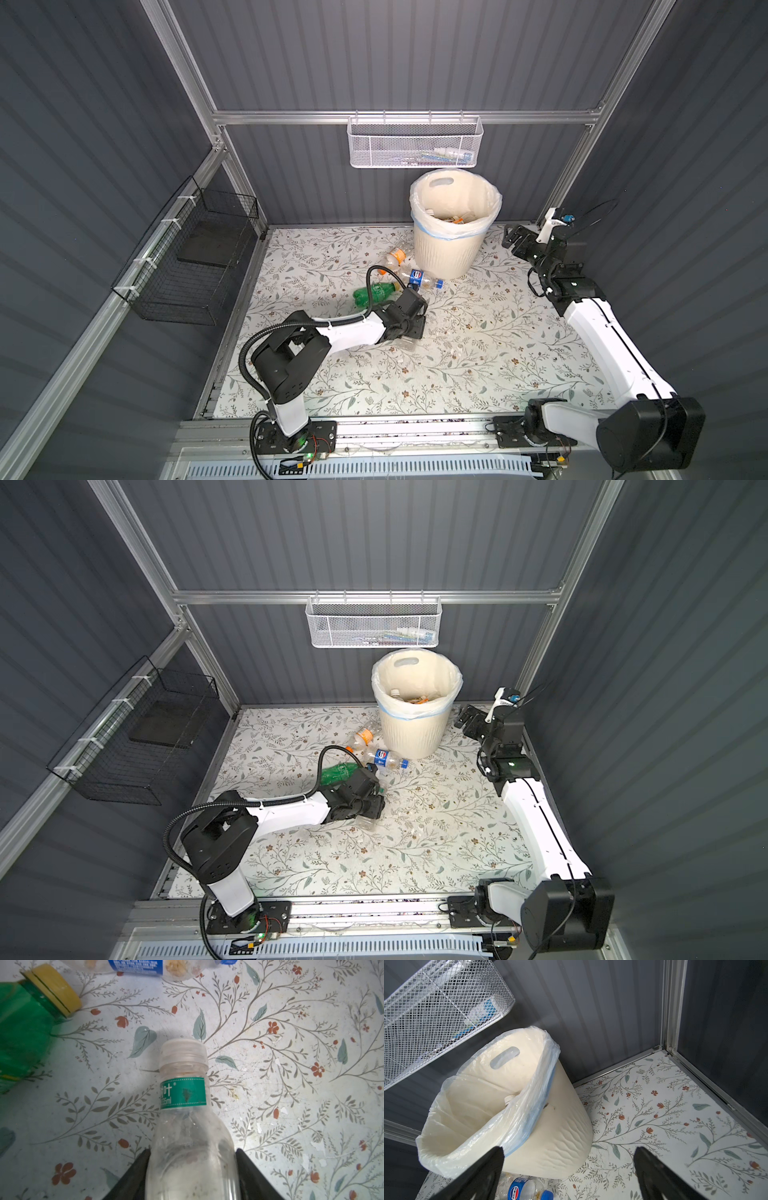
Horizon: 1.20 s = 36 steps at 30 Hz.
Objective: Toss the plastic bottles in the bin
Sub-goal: 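Grasp the green-label clear bottle with the left gripper while the right arm draws back, then lift the green-label clear bottle with the left gripper and release it into the bin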
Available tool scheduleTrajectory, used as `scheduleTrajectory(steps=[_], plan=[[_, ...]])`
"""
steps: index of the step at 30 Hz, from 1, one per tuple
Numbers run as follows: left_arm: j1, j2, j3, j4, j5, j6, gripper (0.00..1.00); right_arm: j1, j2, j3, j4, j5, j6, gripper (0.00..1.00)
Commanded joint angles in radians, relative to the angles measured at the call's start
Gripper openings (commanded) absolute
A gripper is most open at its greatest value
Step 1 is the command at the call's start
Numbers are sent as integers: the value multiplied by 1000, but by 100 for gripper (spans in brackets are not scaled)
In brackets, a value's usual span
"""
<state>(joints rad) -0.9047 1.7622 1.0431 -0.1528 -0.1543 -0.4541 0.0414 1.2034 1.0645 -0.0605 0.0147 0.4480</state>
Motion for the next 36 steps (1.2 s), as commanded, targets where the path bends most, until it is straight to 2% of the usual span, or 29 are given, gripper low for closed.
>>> scheduleTrajectory(steps=[1,4,9,12,17,26,30,36], plan=[[4,27,48,-43,-50,107,62,-5,-20,-20,10,8,17,99],[20,51,79,-55,-13,167,65,-4,-21,-29,6,3,25,99],[20,57,98,-105,30,220,89,-4,-47,-54,-1,12,31,99],[20,38,86,-123,33,224,92,-4,-54,-70,-4,13,35,99],[20,33,71,-145,30,230,88,-4,-46,-86,0,4,51,99],[20,6,65,-140,-12,224,66,-5,-33,-104,-33,-10,40,99],[22,-43,35,-98,-26,215,62,-5,-22,-156,-108,-3,18,99],[30,-145,-40,24,-14,204,60,-3,-27,-258,-114,-37,49,99]])
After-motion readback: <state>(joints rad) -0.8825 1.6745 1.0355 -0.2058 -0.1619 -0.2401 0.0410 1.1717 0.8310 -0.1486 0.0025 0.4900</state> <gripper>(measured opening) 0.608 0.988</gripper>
